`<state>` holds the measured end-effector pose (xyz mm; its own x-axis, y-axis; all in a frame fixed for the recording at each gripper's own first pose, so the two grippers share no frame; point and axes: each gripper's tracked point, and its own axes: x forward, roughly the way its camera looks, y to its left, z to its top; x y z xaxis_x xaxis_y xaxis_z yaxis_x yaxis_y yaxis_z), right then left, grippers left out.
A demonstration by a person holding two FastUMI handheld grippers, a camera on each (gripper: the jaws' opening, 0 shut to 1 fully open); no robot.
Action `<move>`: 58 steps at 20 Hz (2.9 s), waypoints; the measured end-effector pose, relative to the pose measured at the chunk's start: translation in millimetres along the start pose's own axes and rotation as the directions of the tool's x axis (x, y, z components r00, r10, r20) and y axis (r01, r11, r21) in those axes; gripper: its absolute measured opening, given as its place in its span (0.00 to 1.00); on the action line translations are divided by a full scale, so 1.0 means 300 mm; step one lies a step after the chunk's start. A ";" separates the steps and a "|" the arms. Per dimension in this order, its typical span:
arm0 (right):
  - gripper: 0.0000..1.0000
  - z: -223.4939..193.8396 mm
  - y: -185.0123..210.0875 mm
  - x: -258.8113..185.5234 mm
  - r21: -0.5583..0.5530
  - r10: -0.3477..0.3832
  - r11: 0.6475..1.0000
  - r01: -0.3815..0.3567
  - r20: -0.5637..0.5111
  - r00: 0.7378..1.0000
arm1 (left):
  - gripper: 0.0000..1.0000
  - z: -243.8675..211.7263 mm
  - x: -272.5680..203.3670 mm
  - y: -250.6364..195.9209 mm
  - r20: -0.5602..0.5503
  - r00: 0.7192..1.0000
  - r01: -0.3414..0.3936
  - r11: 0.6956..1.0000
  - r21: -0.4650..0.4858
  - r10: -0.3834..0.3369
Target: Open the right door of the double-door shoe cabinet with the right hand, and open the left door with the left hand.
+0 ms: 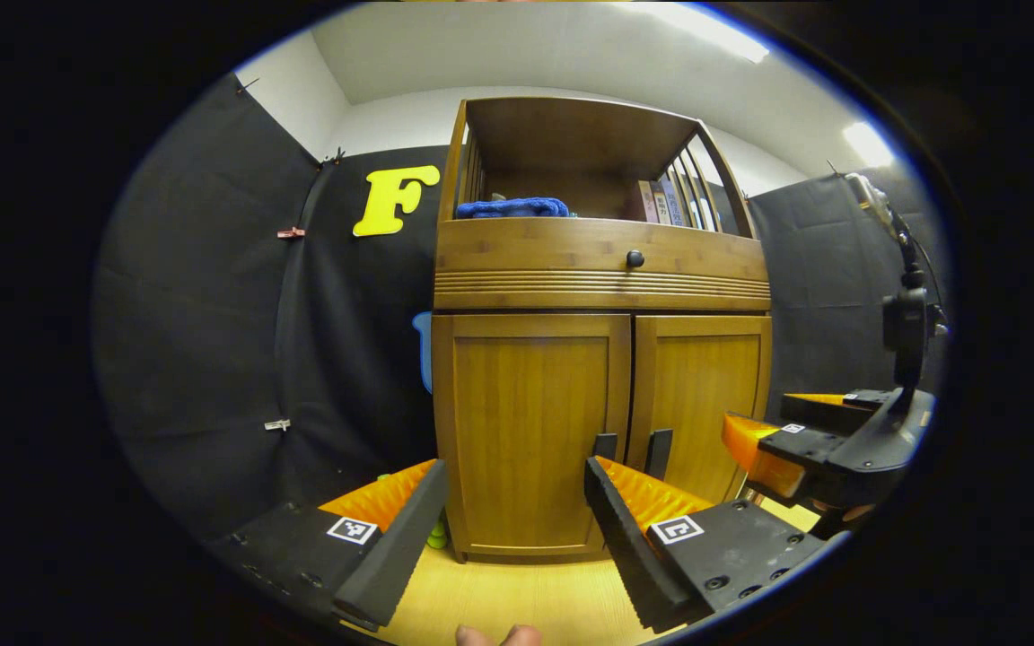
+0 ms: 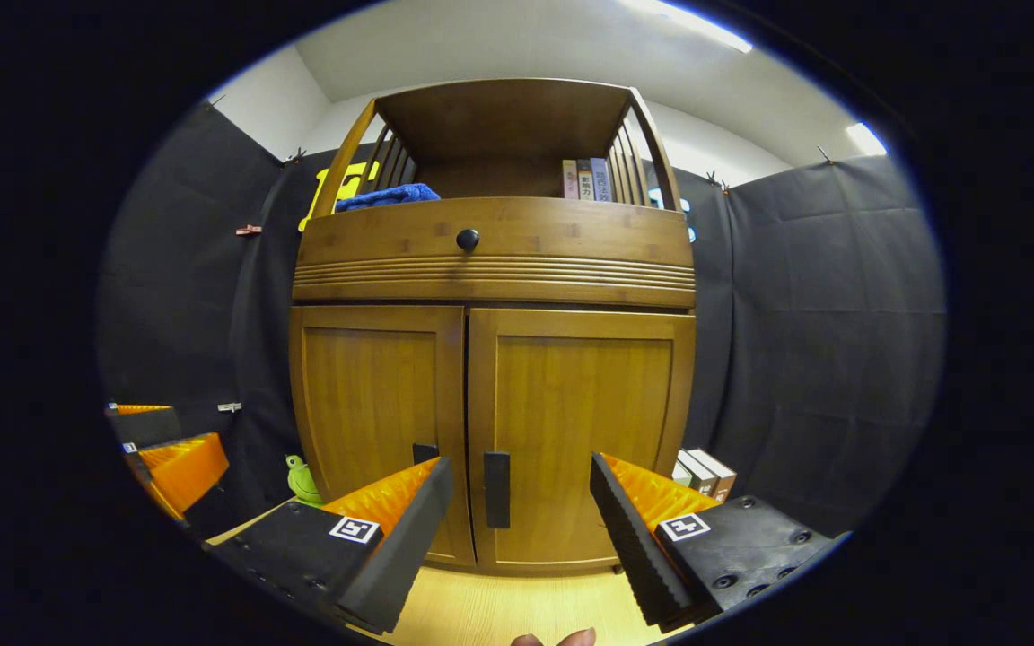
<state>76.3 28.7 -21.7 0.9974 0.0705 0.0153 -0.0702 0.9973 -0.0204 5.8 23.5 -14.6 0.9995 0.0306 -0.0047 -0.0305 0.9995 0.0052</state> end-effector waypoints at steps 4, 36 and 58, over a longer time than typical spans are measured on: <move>0.99 -0.099 0.042 0.127 0.041 0.032 0.999 -0.030 -0.036 0.999 | 0.95 -0.024 0.020 0.020 -0.013 1.000 -0.004 1.000 0.010 0.005; 0.23 -0.443 0.028 0.309 0.118 0.093 0.991 -0.068 -0.221 0.971 | 0.95 -0.080 -0.022 0.116 -0.053 0.996 -0.072 0.997 -0.007 0.072; 0.22 -0.403 -0.362 -0.162 0.112 0.014 0.994 0.016 -0.265 0.964 | 0.92 -0.016 -0.120 -0.103 -0.013 1.000 0.020 0.999 -0.034 -0.021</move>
<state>37.4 -85.5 -141.1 0.9651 0.0772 -0.2503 -0.0558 0.9942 0.0917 -29.2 -8.5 -19.3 0.9998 0.0100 -0.0181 -0.0105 0.9995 -0.0294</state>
